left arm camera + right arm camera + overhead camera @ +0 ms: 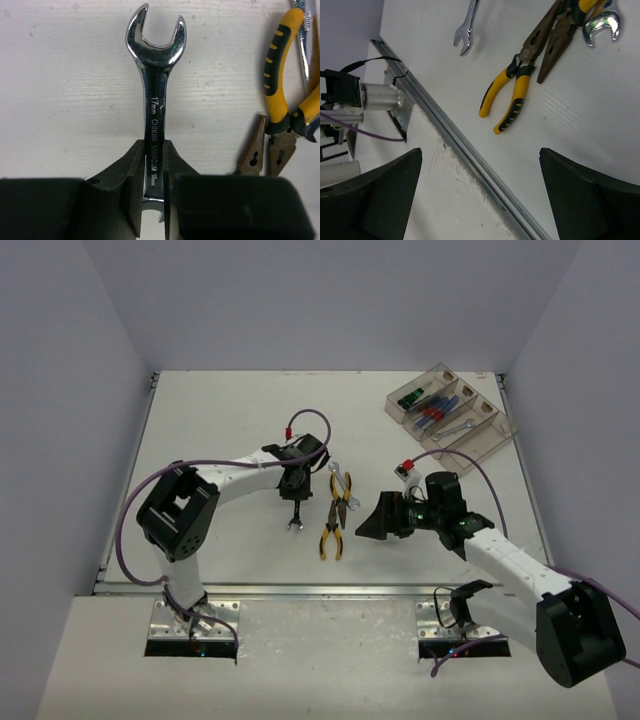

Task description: Sort the tools into containers

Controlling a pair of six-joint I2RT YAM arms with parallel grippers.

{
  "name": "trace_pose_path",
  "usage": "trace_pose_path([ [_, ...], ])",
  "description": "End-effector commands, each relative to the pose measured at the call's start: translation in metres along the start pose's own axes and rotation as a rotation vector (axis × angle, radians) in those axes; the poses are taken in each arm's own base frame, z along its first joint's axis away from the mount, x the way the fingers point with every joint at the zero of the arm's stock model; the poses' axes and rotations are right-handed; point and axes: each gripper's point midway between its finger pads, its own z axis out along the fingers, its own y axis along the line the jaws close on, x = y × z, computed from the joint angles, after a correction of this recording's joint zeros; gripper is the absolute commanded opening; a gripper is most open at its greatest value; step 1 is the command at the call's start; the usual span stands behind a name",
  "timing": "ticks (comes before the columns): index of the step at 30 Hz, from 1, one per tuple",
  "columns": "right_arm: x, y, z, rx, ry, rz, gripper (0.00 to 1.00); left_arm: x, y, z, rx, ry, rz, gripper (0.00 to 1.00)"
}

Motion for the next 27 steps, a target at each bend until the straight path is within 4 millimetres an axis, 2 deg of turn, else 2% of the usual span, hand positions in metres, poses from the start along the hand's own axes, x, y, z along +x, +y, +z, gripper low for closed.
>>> trace_pose_path([
  [1,-0.015,0.03,0.015,-0.119,-0.04,-0.075,0.98,-0.03,-0.011,-0.032,0.097,-0.114,-0.08,0.0],
  [5,-0.015,0.04,0.026,-0.161,-0.053,-0.089,0.97,-0.029,-0.016,-0.045,0.146,-0.128,-0.1,0.0],
  [10,-0.024,0.066,0.054,-0.223,-0.078,-0.123,0.93,-0.028,-0.042,-0.082,0.29,-0.181,-0.17,0.0],
  [14,-0.033,0.078,0.074,-0.233,-0.112,-0.138,0.83,-0.027,-0.058,-0.109,0.392,-0.221,-0.232,0.0],
  [19,-0.043,0.072,0.091,-0.203,-0.149,-0.095,0.67,-0.025,-0.064,-0.125,0.465,-0.256,-0.312,0.0],
  [21,-0.045,0.071,0.093,-0.204,-0.157,-0.095,0.64,-0.024,-0.069,-0.132,0.498,-0.257,-0.314,0.0],
  [23,-0.049,0.069,0.095,-0.19,-0.177,-0.097,0.55,-0.02,-0.077,-0.137,0.534,-0.252,-0.308,0.0],
  [27,-0.054,0.075,0.096,-0.218,-0.194,-0.097,0.19,-0.014,-0.087,-0.144,0.593,-0.251,-0.313,0.0],
])
